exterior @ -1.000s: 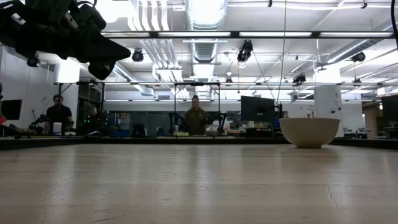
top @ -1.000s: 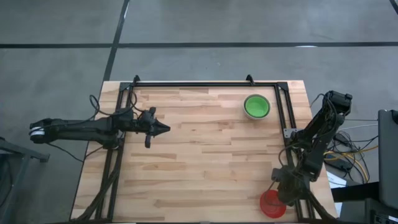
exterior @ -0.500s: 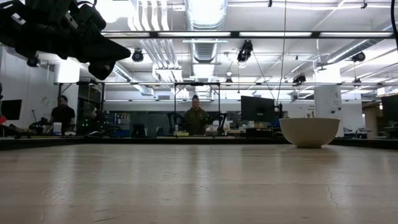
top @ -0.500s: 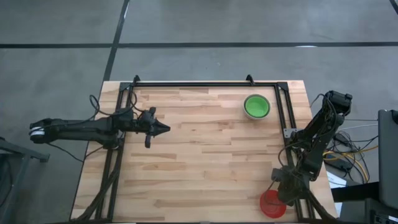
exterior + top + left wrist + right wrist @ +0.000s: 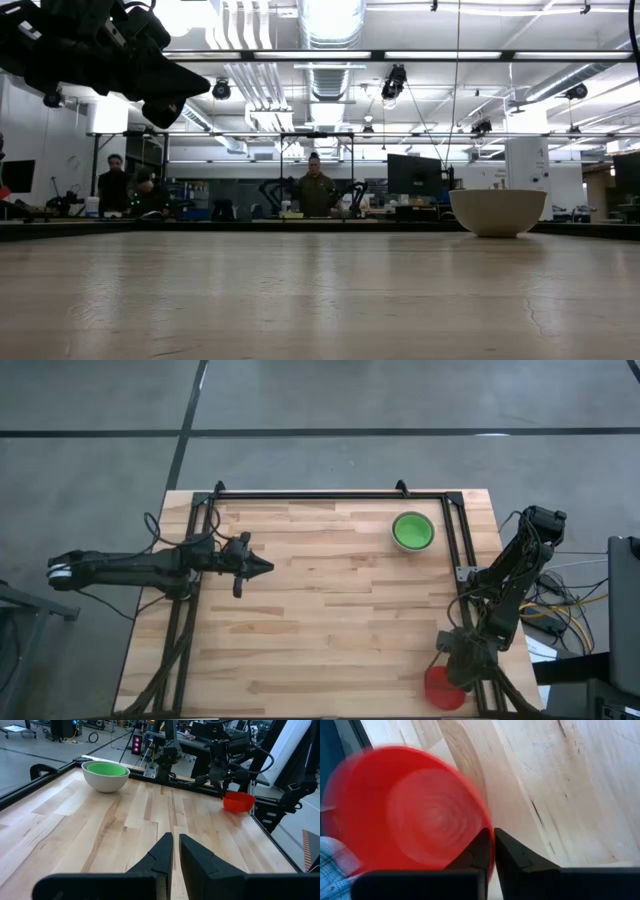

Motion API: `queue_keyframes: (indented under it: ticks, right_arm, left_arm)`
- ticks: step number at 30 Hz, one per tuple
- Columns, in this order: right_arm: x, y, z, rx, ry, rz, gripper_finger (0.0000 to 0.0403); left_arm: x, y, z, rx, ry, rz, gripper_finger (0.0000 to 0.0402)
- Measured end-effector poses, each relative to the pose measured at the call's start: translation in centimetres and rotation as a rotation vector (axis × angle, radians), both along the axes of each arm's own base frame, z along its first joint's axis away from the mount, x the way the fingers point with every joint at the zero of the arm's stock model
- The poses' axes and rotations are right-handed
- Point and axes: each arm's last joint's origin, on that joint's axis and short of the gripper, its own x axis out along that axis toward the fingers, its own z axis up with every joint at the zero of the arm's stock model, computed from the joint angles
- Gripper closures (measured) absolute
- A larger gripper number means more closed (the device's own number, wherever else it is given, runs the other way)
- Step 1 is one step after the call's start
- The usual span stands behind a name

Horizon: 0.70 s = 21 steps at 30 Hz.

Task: Nest bowls inside each other
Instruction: Stack the red bowl on top of the green bowl

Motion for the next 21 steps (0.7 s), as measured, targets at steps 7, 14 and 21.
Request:
queue_keyframes:
  ticks: [7,14,21]
  right_arm:
    - [0.0,0.1,0.1,0.004,-0.003,-0.001,0.0392]
    - [0.2,0.3,0.7,0.001,-0.031,-0.001,0.0392]
    - [0.1,-0.4,2.8,-0.102,-0.063,-0.022,0.0392]
  left_arm:
    - [0.0,0.0,0.0,0.0,0.0,0.0,0.0367]
    - [0.0,0.0,0.0,0.0,0.0,0.0,0.0367]
    - [0.0,0.0,0.0,0.0,0.0,0.0,0.0367]
